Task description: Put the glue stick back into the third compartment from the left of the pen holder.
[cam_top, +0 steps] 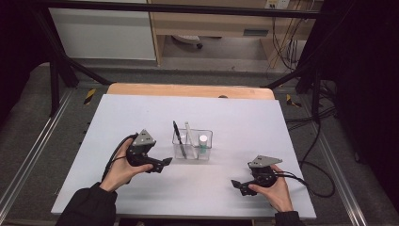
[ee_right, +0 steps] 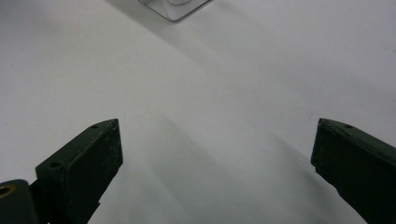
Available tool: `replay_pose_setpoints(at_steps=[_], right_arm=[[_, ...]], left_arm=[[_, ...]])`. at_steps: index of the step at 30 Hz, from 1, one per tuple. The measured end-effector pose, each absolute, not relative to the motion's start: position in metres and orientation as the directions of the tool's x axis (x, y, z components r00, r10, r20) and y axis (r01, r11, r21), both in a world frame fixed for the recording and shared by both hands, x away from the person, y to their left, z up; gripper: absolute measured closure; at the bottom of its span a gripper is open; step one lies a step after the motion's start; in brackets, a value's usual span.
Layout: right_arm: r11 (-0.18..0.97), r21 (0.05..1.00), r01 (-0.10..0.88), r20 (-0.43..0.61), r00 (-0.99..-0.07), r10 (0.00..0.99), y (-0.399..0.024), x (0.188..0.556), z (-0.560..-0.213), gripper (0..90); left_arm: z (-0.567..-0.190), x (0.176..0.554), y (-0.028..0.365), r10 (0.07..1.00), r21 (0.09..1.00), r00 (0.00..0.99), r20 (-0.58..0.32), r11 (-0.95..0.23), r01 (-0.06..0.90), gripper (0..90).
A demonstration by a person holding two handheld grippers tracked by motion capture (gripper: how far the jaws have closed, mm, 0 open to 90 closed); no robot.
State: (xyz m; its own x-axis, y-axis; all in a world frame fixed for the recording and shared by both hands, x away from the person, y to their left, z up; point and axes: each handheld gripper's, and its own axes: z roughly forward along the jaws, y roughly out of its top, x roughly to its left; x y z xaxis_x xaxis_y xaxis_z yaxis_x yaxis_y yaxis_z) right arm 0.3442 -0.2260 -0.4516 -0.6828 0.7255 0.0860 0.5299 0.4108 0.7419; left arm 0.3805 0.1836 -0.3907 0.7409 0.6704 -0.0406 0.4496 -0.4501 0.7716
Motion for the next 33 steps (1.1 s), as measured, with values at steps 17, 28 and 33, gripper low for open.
replay_pose_setpoints(at_steps=[17,28,33], right_arm=[[0.414,0.742,0.527,0.087,-0.688,0.720,-0.227,0.344,-0.451,2.5],[0.419,0.739,0.527,0.086,-0.691,0.718,-0.227,0.344,-0.452,2.4],[0.419,0.738,0.530,0.089,-0.691,0.717,-0.227,0.344,-0.452,2.4]], left_arm=[[-0.440,0.352,0.251,0.717,0.734,0.695,-0.051,-0.445,0.513,7.2],[-0.449,0.347,0.278,0.749,0.741,0.659,-0.062,-0.408,0.534,6.8],[-0.451,0.346,0.281,0.748,0.740,0.661,-0.062,-0.410,0.534,6.8]])
